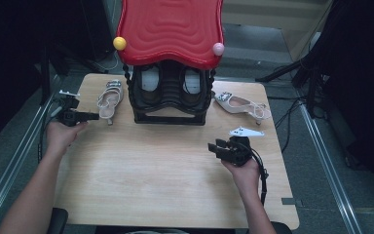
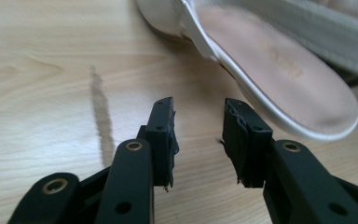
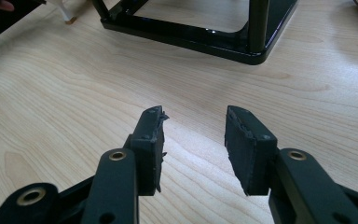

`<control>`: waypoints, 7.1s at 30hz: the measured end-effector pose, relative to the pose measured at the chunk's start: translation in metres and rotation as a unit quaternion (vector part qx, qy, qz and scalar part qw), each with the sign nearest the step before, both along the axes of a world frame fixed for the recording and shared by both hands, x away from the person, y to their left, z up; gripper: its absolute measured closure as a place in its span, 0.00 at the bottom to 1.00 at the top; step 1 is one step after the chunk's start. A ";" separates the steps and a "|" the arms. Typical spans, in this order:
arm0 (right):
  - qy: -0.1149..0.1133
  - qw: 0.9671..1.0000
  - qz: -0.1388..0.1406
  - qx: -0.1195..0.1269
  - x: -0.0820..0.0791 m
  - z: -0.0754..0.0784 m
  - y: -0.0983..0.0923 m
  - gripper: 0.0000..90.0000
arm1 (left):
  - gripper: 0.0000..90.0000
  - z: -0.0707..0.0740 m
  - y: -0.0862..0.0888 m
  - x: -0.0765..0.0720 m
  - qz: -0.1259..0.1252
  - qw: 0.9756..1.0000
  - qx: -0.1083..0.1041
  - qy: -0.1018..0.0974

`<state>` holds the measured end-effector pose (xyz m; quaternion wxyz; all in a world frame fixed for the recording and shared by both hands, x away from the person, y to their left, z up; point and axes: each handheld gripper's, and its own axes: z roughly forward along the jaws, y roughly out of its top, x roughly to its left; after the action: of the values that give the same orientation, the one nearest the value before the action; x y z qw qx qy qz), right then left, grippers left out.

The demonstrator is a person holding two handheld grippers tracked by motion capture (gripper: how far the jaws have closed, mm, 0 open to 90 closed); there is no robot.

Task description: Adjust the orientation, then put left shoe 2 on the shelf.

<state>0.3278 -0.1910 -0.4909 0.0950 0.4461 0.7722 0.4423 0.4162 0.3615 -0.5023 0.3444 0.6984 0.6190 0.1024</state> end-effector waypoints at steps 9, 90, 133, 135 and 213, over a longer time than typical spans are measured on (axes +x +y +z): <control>0.001 1.000 0.000 -0.001 0.000 0.000 0.000 0.65 | 0.64 0.015 0.005 0.005 0.012 1.000 0.000 -0.003; 0.007 0.999 0.033 -0.009 0.011 -0.003 0.020 0.63 | 0.90 0.011 -0.035 0.075 0.083 0.993 0.070 0.039; 0.007 0.999 0.033 -0.008 0.011 -0.003 0.020 0.63 | 0.91 0.072 -0.021 0.056 0.077 0.997 -0.010 0.007; 0.006 0.999 0.033 -0.007 0.011 -0.003 0.020 0.63 | 0.92 0.079 -0.022 0.056 0.077 0.997 -0.016 0.005; 0.011 0.999 0.033 -0.006 0.011 -0.004 0.021 0.61 | 0.91 0.371 -0.060 0.015 0.022 0.989 -0.053 -0.136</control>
<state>0.3385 -0.1703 -0.4952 0.0744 0.4244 0.7904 0.4355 0.4317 0.3012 -0.1318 0.4596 0.6449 0.5864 0.1705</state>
